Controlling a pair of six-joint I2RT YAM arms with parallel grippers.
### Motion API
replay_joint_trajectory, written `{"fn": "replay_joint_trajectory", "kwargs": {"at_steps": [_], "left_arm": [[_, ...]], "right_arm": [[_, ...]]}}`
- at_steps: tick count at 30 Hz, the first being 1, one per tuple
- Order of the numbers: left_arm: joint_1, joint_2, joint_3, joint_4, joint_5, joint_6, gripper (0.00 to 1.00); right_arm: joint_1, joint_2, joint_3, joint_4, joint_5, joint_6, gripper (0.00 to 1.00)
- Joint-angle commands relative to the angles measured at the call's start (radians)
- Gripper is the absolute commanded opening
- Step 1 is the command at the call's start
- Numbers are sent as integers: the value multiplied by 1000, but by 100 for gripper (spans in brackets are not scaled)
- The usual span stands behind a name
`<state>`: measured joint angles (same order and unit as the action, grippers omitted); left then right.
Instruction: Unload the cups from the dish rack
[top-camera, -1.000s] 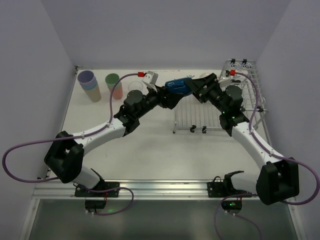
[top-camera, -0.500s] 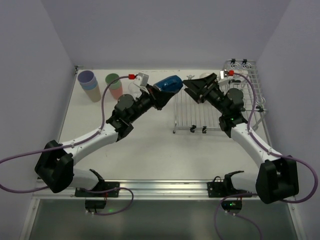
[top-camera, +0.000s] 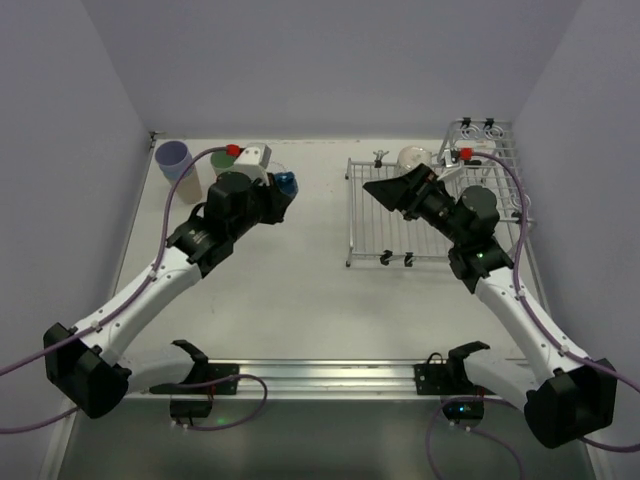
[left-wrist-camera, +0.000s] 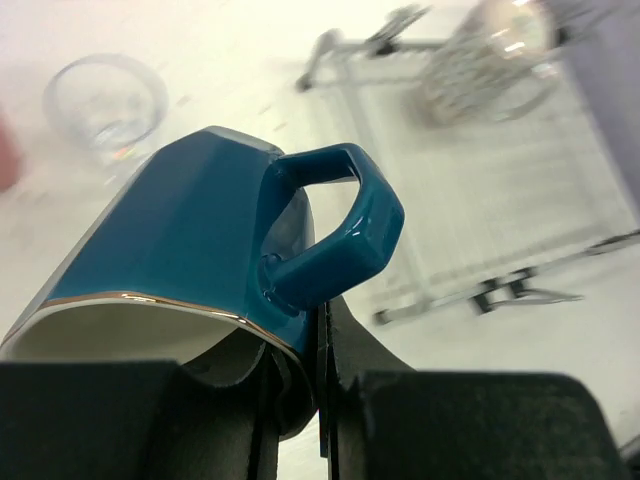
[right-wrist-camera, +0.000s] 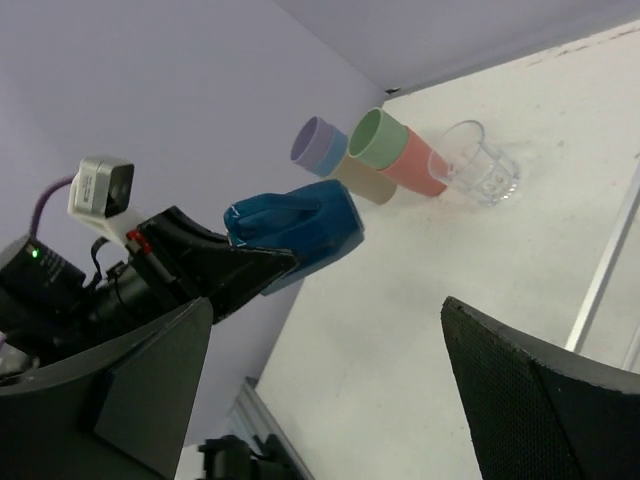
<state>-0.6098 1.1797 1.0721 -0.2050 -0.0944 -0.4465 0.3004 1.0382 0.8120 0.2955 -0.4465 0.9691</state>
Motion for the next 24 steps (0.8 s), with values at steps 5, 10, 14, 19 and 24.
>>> {"fn": "replay_joint_trajectory", "kwargs": {"at_steps": [5,10,14,19,24], "left_arm": [[280,-8,17,-447,5,126,0],[378,110,-8,-478,90,175,0],[412,260,41,-479,125,189,0],[433,411,98,-491,125,201,0],[438,471,144,-519,102,207,0]], "right_arm": [[115,-46,82,-346,204,-377,99],[146,-66,73,-378,239,-424,99],[146,-43,73,-391,256,-452,99],[146,-43,65,-386,233,-446,99],[146,-52,59,-383,249,-451,99]]}}
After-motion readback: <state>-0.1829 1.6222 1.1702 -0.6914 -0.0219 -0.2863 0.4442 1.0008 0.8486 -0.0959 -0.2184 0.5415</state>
